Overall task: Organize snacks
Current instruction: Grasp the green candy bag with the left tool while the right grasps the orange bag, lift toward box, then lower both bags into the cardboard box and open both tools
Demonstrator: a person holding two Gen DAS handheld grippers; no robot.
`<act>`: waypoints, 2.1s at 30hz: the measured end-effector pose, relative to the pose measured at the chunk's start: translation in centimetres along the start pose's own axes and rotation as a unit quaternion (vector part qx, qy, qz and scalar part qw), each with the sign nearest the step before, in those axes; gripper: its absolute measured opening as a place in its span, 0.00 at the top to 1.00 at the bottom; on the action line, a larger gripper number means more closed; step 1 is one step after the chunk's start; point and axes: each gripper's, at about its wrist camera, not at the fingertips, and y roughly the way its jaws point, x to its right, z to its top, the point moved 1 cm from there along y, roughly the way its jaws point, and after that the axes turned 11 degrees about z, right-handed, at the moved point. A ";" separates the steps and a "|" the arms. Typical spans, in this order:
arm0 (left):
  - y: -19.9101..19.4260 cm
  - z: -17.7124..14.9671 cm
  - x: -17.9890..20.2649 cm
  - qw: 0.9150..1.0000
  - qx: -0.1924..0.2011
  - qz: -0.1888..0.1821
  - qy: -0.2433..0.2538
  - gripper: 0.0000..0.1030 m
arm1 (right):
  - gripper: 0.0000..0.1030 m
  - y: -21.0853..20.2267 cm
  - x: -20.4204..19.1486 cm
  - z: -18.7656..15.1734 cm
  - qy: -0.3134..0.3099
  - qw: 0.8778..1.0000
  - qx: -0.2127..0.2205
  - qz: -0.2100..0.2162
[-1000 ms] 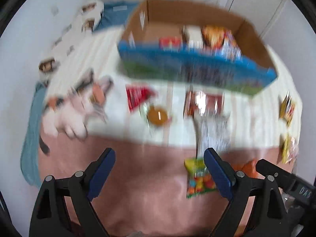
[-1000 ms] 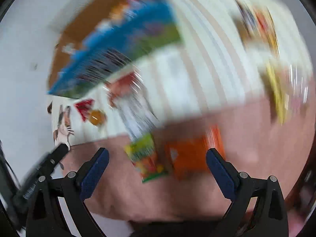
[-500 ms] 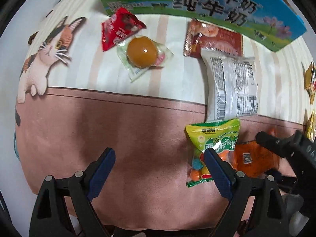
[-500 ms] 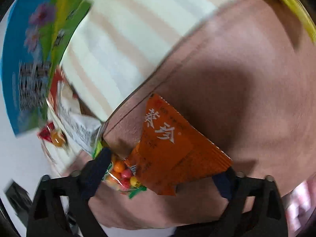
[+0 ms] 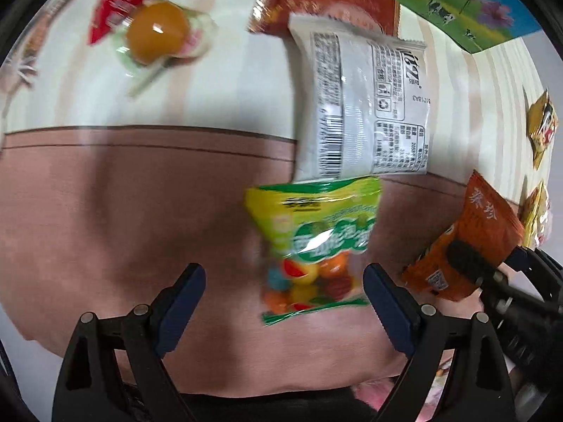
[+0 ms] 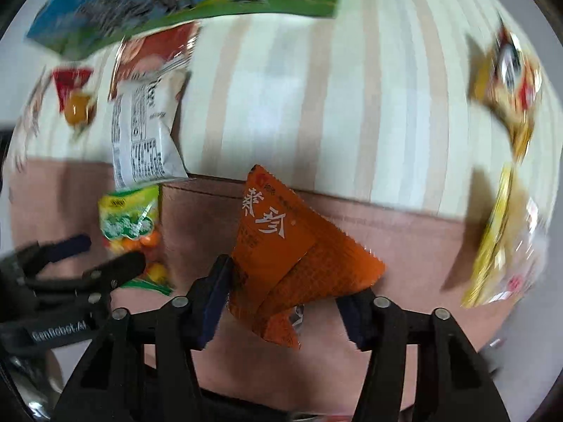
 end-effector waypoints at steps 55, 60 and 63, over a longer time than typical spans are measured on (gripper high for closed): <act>-22.3 27.8 -3.0 0.984 0.170 0.047 0.032 0.51 | 0.57 -17.1 1.1 30.4 0.025 0.986 0.156 0.057; -19.1 32.2 -4.1 0.990 0.123 0.060 0.025 0.51 | 0.57 -14.0 2.7 32.9 0.045 0.989 0.132 0.049; -17.6 33.9 -4.5 0.992 0.103 0.069 0.025 0.51 | 0.56 -13.0 3.5 33.7 0.062 0.990 0.121 0.045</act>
